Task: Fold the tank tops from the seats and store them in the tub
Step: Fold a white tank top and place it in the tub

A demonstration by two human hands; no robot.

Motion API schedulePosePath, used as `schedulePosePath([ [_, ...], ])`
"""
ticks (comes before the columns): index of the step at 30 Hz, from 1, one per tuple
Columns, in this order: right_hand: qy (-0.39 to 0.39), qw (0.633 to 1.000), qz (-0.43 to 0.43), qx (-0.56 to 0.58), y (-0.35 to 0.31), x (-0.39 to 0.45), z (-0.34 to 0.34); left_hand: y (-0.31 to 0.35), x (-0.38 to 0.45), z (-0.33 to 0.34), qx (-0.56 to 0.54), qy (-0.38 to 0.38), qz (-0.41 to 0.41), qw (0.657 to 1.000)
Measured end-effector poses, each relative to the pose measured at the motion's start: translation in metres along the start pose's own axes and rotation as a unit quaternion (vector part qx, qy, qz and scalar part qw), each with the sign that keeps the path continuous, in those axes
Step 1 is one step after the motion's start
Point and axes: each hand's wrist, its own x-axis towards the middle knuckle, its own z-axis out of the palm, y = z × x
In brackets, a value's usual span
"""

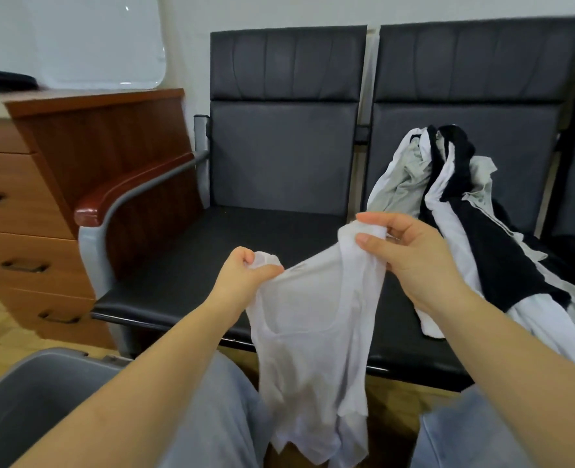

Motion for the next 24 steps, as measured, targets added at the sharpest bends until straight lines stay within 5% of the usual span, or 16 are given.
schedulePosePath([
  [7, -0.009, 0.999, -0.018, -0.038, -0.030, -0.002, 0.003, 0.004, -0.009, -0.022, 0.057, -0.014, 0.053, 0.997],
  [10, -0.008, 0.999, -0.006, -0.031, -0.037, -0.001, 0.001, 0.013, -0.013, -0.031, -0.064, -0.037, 0.032, 0.997],
  [15, 0.036, 0.999, -0.007, -0.036, -0.044, 0.000, -0.005, 0.026, -0.017, -0.053, -0.337, -0.104, -0.016, 0.935],
  [24, -0.010, 0.984, -0.044, -0.170, -0.074, 0.001, -0.022, 0.057, -0.039, -0.097, -0.336, -0.130, 0.077, 0.930],
])
